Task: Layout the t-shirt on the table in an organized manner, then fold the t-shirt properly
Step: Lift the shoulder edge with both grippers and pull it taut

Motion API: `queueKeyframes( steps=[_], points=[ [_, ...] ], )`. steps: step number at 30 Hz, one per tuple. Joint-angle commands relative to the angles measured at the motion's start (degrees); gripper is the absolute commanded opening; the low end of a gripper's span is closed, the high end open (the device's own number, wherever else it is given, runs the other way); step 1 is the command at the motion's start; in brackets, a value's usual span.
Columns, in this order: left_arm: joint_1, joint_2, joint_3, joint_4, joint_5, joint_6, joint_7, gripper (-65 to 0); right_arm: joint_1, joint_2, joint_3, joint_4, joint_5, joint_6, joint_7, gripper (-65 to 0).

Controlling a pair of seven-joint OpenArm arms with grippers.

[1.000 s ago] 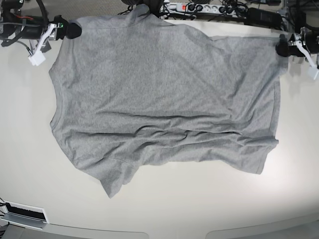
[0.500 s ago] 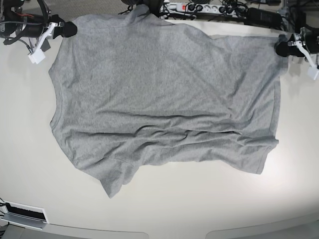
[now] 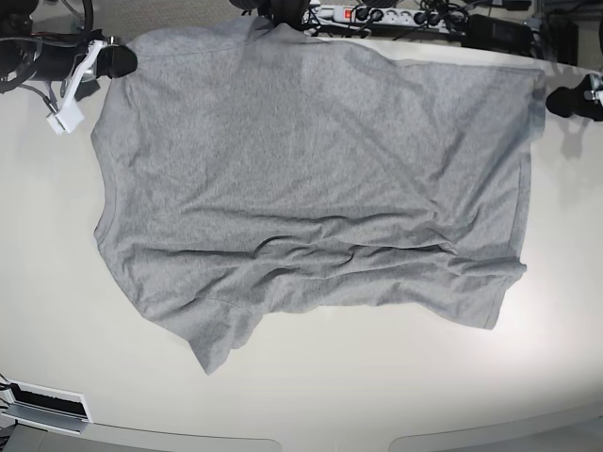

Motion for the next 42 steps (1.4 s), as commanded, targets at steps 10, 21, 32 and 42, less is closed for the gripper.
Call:
queueKeyframes(
  steps=[10, 21, 32, 42],
  points=[
    [3.9, -2.6, -0.4, 5.4, 1.2, -0.3, -2.1, -65.0, -2.6, 3.5, 0.3, 1.2, 1.3, 0.1, 2.1, -65.0],
    [5.1, -2.0, -0.4, 5.3, 6.9, -0.3, -6.8, -48.1, -2.6, 3.5, 0.3, 1.2, 1.2, 0.1, 3.0, -65.0],
    [5.5, 3.7, -0.4, -1.9, 17.3, -0.3, -18.1, -24.7, -2.6, 3.5, 0.3, 1.2, 1.3, 0.1, 3.0, -65.0],
    [5.3, 7.6, -0.4, -3.2, 17.7, -0.3, -17.7, -24.7, -2.5, 3.5, 0.3, 1.2, 2.8, 0.1, 3.0, -65.0]
  ],
)
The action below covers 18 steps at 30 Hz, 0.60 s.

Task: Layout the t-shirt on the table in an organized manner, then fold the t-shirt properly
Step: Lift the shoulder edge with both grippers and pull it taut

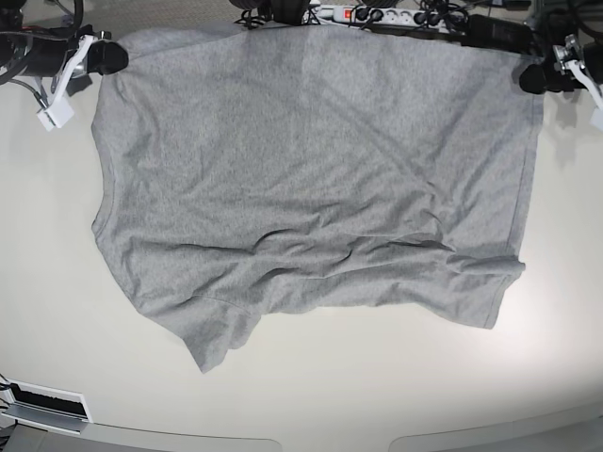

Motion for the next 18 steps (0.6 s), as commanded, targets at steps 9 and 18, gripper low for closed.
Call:
queueKeyframes(
  steps=[9, 18],
  points=[
    [0.3, 0.1, 4.3, 0.1, -2.2, 0.2, 5.5, -29.8, 0.0, 1.0, 0.3, 0.9, 1.1, 0.1, 0.4, -65.0],
    [0.2, -1.2, 5.0, 2.9, -2.5, 0.2, 5.7, -65.0, 0.0, 1.0, 0.3, 0.9, 1.1, 0.1, 0.4, -65.0]
  ],
)
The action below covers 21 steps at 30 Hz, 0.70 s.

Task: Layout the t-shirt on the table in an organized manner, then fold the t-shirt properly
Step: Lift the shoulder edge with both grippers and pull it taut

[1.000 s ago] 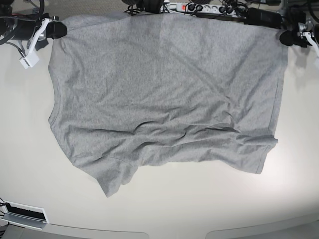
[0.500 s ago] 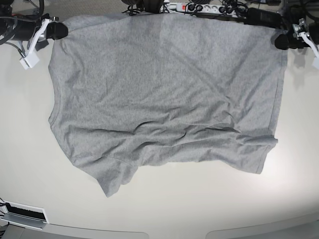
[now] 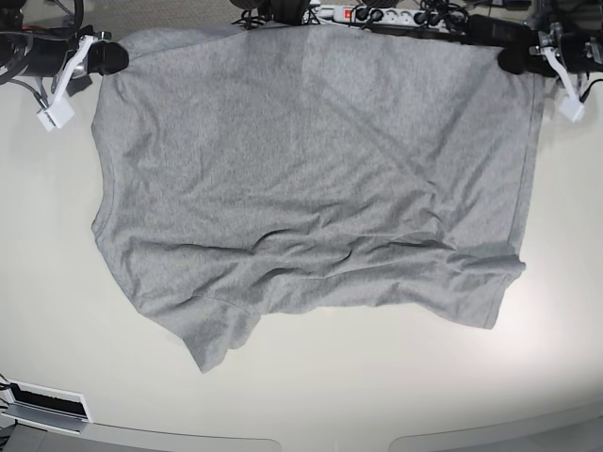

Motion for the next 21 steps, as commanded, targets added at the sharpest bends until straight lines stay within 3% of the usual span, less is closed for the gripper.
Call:
queueKeyframes(
  steps=[1, 6, 9, 17, 21],
  points=[
    [-0.1, -1.9, -1.0, 1.3, -0.4, 0.1, 0.7, -65.0, 0.0, 1.0, 0.3, 0.9, 1.1, 0.1, 0.4, -65.0],
    [-0.1, -4.2, -4.2, 4.5, -9.7, 0.1, 9.1, -65.0, 0.0, 1.0, 0.3, 1.1, 1.2, 0.1, 0.3, -65.0],
    [-0.1, -5.8, -6.7, 6.3, -14.3, 0.1, 11.4, -65.0, -0.1, 1.0, 0.3, 2.4, 1.2, 0.1, -1.2, -65.0],
    [1.4, -6.8, -9.8, 8.0, -18.4, 0.1, 16.5, -65.0, -4.0, 2.2, 0.3, 10.8, 1.0, 0.1, -2.6, -65.0],
    [5.1, -7.4, -10.0, 11.7, -18.4, 0.1, 16.5, -65.0, -6.0, 2.9, 0.4, 13.4, 0.6, 0.1, -2.6, -65.0]
  ],
)
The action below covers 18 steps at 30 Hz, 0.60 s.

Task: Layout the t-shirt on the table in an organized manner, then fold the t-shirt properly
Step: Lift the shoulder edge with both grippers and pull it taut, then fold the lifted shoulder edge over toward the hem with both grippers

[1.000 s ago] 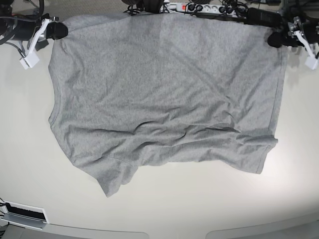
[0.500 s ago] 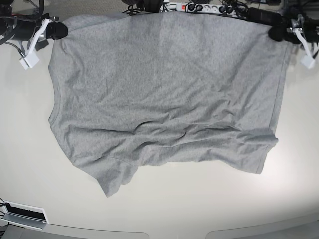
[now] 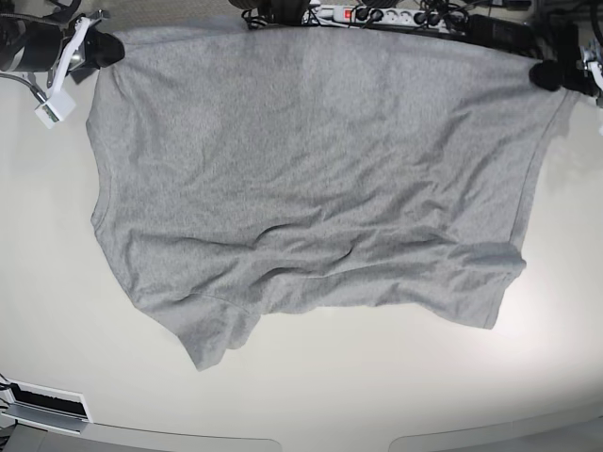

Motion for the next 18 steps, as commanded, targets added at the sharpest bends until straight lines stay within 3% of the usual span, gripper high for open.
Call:
queueKeyframes(
  steps=[1, 12, 18],
  points=[
    [1.3, -1.8, -1.0, 1.9, -1.0, -0.3, 0.1, -65.0, -0.5, 1.0, 0.4, 0.8, 0.5, 0.1, 0.1, -65.0],
    [13.9, -1.7, -13.0, 11.7, -1.0, -0.3, 0.1, -65.0, -4.0, 2.6, 0.4, 0.8, -0.4, 0.1, -1.3, -65.0],
    [17.8, -0.8, -14.4, 15.4, -1.0, -0.3, 0.1, -65.0, -4.2, 2.7, 0.4, 0.8, -0.4, 0.1, -0.9, -65.0]
  ],
)
